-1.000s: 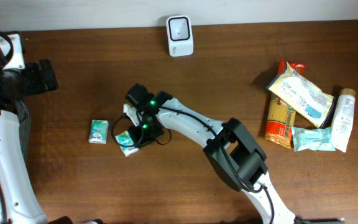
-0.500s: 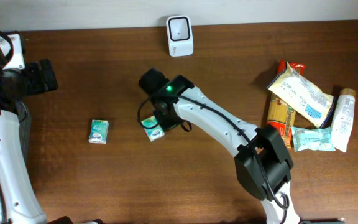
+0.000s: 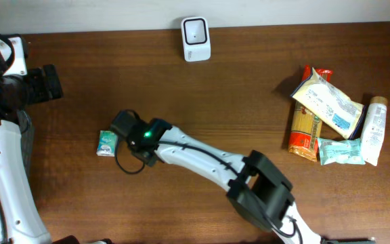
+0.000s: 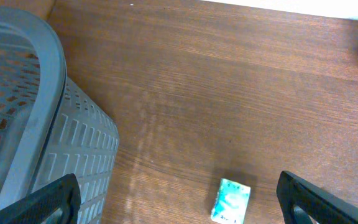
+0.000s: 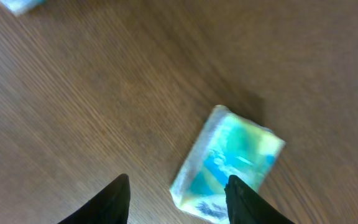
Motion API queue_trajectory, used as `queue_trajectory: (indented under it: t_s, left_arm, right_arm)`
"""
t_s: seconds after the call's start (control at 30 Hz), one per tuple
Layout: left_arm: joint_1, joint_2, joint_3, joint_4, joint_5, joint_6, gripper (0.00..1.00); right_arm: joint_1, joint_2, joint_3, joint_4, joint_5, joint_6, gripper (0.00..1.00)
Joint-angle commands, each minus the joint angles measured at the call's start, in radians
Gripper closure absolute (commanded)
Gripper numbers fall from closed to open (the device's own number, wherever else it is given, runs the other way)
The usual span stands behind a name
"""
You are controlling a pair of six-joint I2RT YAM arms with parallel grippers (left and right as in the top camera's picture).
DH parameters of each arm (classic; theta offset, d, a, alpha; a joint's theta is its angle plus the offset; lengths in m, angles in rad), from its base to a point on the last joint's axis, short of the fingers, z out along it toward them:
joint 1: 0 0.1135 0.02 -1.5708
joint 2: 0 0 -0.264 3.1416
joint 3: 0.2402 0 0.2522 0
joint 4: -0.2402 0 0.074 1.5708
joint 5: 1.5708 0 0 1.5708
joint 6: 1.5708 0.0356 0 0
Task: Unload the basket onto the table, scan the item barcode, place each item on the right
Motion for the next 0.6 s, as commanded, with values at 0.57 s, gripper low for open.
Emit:
queue_trajectory:
  t_s: [0.57]
  left_arm:
    - [0.003,-0.004,0.005,0.002,-0.002,-0.009,0.01]
  right_arm:
    - [-0.028,0.104,0.005,0.068,0.106,-0.029,0.75]
